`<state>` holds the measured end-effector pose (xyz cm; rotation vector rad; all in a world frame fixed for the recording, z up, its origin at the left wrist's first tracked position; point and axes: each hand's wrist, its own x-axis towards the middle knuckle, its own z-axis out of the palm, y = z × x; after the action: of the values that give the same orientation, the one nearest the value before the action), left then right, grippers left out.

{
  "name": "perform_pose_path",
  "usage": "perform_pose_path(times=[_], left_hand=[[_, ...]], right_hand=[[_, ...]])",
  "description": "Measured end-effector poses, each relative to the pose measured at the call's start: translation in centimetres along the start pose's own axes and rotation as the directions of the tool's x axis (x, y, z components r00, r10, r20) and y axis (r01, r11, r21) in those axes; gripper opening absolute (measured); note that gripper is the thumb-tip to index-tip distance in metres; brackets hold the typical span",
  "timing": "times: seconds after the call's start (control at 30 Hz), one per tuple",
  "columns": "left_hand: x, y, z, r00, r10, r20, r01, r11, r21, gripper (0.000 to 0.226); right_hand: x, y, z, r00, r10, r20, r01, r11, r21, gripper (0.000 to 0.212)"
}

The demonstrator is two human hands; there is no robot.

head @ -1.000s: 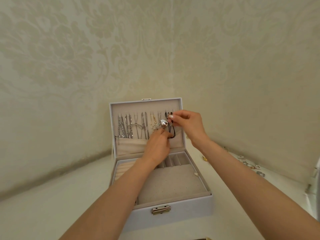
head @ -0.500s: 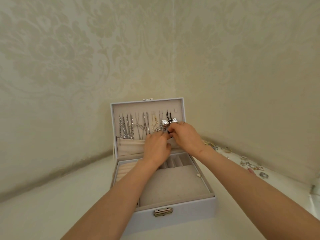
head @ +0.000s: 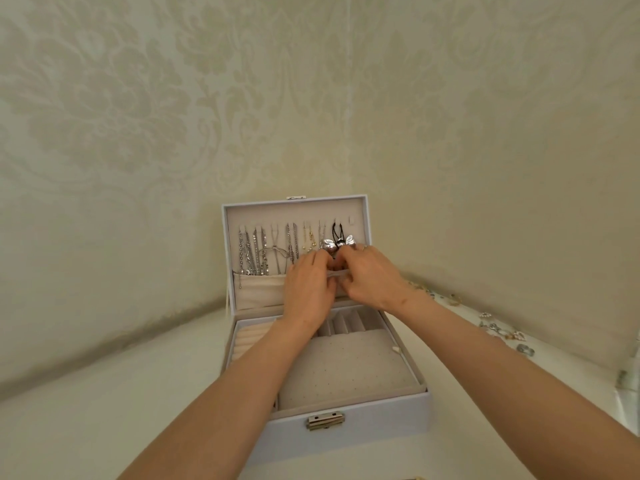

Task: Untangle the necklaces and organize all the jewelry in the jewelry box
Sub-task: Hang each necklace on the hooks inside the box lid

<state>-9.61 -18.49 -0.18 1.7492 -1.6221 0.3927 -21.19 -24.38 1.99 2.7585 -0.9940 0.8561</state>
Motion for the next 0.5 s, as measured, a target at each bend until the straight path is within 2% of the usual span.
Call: perform_pose_path(times=[0.2,0.33,0.5], left_hand=[[0.0,0.1,0.0,1.0,0.015,-0.025,-0.015,1.0,-0.013,0.037],[0.0,-0.1,0.3,0.998,0.05,0.04,-0.054,0.995,0.089,0.029],[-0.1,-0.1,0.4,0.992,0.097,0.078,-0.106,0.987,0.121,0.028]], right_hand=[[-0.8,0.2,1.2,0.987,-0.003,-0.159,0.01,0.999,0.045,0.022],[-1.1,0.3,1.3,0.961,0.054,-0.272,-0.036,0.997,0.073,0.027],[-1.3,0.9,1.6,0.966,0.02,-0.259,-0.027,0.999,-0.026,0.032]])
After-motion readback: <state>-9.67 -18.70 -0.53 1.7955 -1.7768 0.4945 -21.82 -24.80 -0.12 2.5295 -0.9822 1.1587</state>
